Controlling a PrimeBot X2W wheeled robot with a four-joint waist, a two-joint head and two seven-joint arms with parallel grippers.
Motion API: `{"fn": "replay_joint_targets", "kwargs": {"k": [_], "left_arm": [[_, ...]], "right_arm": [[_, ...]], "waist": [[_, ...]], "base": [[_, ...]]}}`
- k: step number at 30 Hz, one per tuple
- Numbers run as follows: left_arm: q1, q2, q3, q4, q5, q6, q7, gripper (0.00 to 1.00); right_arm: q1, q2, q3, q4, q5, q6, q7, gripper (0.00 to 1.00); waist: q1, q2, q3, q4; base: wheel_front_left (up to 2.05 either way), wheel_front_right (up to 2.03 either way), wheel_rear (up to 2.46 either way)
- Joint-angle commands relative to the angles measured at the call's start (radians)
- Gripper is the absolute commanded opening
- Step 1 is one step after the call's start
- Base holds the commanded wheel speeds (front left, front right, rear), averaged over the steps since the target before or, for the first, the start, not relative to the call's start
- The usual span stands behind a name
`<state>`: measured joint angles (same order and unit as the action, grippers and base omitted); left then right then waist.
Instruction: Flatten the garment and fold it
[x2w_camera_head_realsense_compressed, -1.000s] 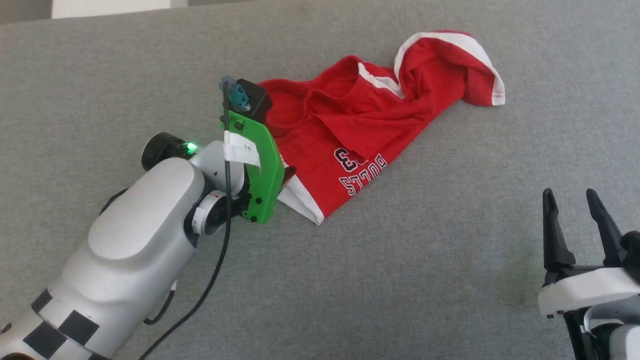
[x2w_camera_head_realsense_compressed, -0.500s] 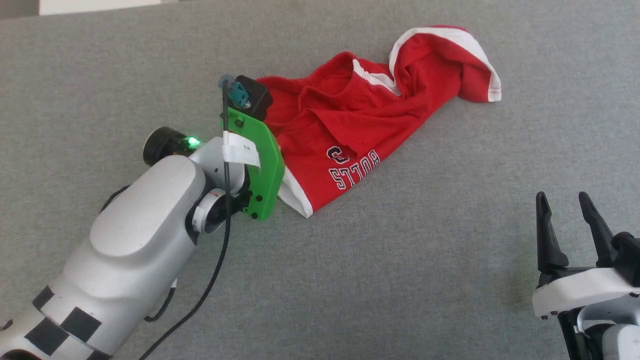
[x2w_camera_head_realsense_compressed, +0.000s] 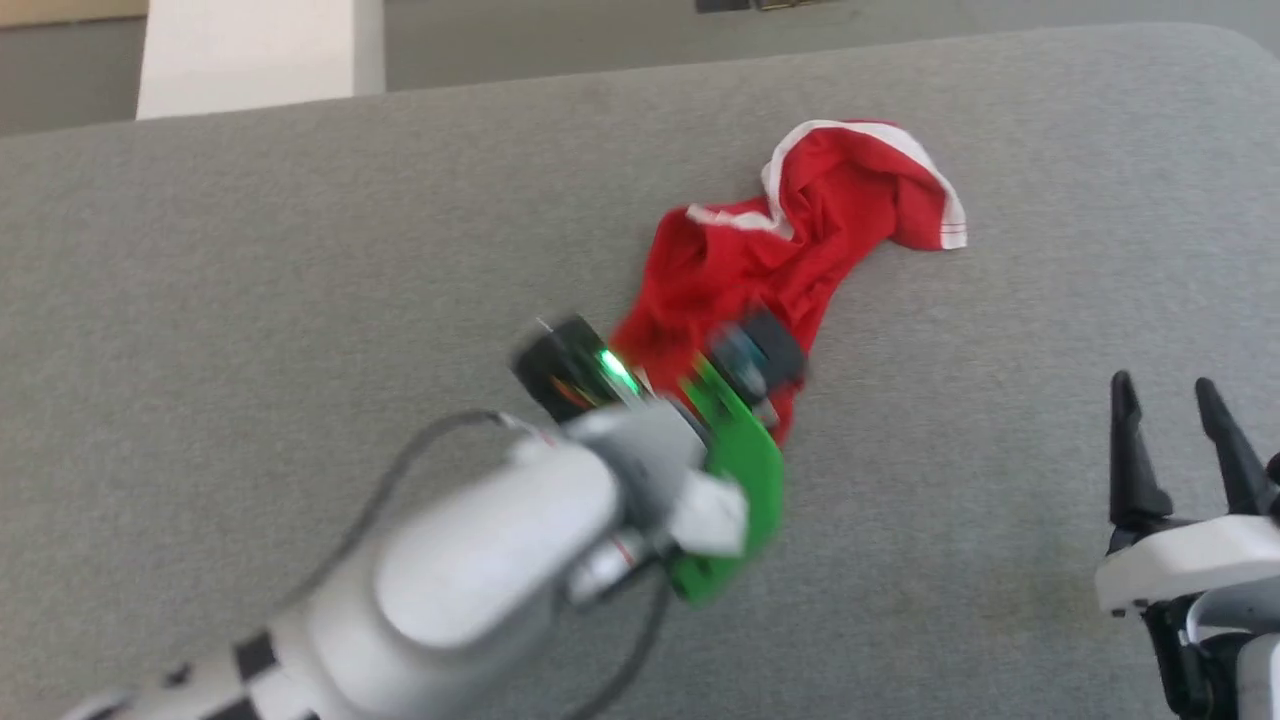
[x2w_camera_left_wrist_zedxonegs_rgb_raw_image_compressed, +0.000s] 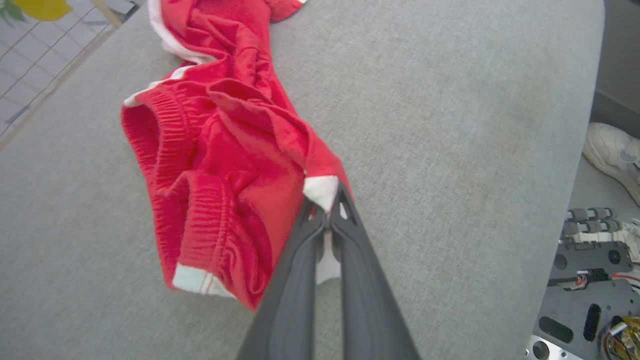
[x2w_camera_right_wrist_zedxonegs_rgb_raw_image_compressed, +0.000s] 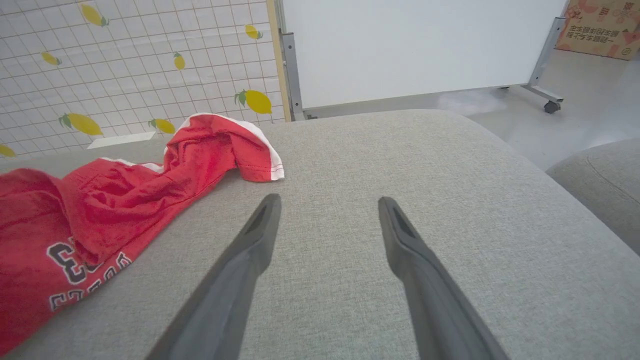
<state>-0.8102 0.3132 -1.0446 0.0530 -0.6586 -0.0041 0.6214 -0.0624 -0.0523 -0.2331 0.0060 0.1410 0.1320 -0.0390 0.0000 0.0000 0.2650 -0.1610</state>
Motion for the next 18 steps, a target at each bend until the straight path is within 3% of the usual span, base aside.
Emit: {"fn": "replay_joint_targets", "kwargs": {"k": [1, 4, 5, 6, 11, 18], "left_arm": [[0.024, -0.018, -0.024, 0.001, 0.019, -0.005, 0.000, 0.00], [0.053, -0.056, -0.074, 0.024, 0.040, -0.008, -0.014, 0.00], [0.061, -0.067, -0.094, 0.037, 0.054, -0.013, -0.025, 0.92], [0.074, -0.080, -0.108, 0.051, 0.061, -0.013, -0.041, 1.00], [0.109, -0.109, -0.135, 0.092, 0.071, -0.022, -0.102, 1.00], [0.094, -0.101, -0.046, 0.102, 0.044, 0.003, -0.203, 1.00]], "right_arm": [[-0.022, 0.002, -0.004, 0.006, 0.021, -0.001, 0.005, 1.00], [-0.034, 0.002, -0.008, 0.017, 0.044, -0.001, 0.006, 1.00], [-0.037, 0.002, -0.007, 0.020, 0.049, -0.001, 0.006, 1.00], [-0.040, 0.002, -0.005, 0.025, 0.054, -0.001, 0.005, 1.00], [-0.044, 0.002, -0.005, 0.046, 0.065, -0.001, -0.001, 1.00], [-0.025, 0.002, 0.008, 0.058, 0.056, -0.001, 0.019, 1.00]], "waist": [[0.0000, 0.0000, -0.006, -0.032], [0.0000, 0.0000, 0.000, -0.055], [0.0000, 0.0000, 0.003, -0.062], [0.0000, 0.0000, 0.005, -0.068], [0.0000, 0.0000, -0.003, -0.068], [0.0000, 0.0000, -0.061, -0.015]], "base": [[0.00, 0.00, 0.00], [0.00, 0.00, 0.00], [0.00, 0.00, 0.00], [0.00, 0.00, 0.00], [0.00, 0.00, 0.00], [0.00, 0.00, 0.00]]}}
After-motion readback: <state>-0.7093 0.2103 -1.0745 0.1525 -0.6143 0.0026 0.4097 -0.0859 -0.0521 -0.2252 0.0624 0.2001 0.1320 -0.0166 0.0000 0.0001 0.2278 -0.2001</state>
